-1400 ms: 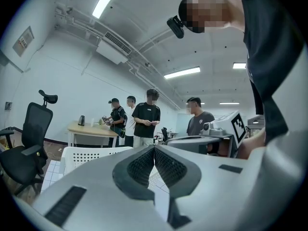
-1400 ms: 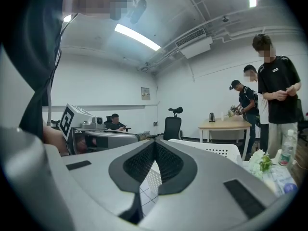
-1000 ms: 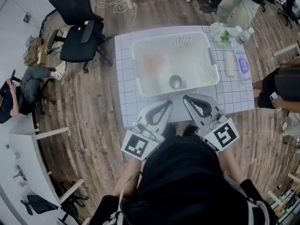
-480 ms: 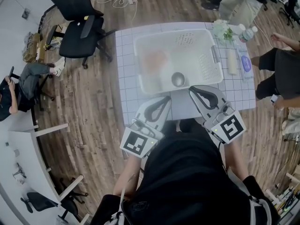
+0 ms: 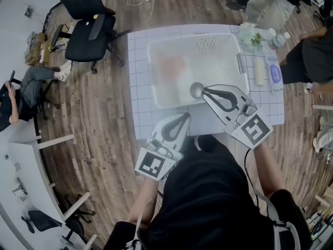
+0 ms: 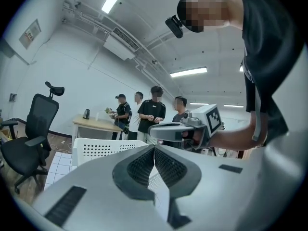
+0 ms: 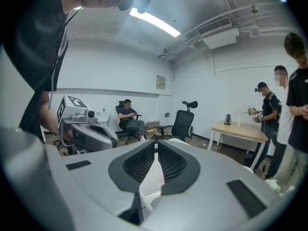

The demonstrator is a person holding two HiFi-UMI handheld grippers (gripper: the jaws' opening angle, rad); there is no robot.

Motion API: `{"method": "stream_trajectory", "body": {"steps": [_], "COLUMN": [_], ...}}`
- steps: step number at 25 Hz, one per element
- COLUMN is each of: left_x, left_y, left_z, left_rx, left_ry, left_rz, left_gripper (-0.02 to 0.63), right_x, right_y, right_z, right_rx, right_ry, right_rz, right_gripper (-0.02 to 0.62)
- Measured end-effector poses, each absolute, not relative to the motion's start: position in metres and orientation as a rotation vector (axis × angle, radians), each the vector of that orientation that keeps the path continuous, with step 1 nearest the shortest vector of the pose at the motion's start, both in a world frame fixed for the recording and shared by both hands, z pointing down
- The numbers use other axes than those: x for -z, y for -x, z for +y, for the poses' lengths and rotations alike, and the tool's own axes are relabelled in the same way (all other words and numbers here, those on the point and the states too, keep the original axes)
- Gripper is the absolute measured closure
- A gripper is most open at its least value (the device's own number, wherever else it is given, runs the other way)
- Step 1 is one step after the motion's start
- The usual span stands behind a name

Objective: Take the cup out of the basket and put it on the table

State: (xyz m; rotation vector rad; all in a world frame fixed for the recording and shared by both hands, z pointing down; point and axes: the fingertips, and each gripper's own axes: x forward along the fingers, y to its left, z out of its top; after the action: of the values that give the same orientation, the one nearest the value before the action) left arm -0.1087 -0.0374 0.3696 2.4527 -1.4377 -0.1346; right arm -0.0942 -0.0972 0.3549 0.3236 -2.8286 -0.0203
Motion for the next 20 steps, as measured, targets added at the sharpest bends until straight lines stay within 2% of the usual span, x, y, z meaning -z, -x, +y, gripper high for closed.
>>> {"method": "stream_trajectory", "body": {"steps": [4,6,9,20], "left_x": [-0.373,-0.375,-0.378,-0.386], "left_y": [0.111,0.114,0.118,0.133], "left_z": [-0.042,-0.045,-0.047,-0.047], "left_rx": [0.124,0.116,0.120,0.103], "left_ry": [-2.443,-2.436,-2.424,-2.360], "left_rz": [-1.444,-1.450,-1.467,-1.505], "left_gripper": [0.595,0.595,0.595,0.595], "right_x": [-0.365,-0.373,-0.387,-0.455], "right_y": [0.111,0.121,0.137,0.182], "right_z": [-0.114,-0.124,-0.140,-0.161], "right_rx": [0.104,0.155,0.241,0.450], "right_ry": [-0.226,-0.174,-0.092,0.182], "right_rz": [-2.771,-2.735,-2.676,-2.550], "right_gripper": [0.562,0.508,0.479,0.436]}}
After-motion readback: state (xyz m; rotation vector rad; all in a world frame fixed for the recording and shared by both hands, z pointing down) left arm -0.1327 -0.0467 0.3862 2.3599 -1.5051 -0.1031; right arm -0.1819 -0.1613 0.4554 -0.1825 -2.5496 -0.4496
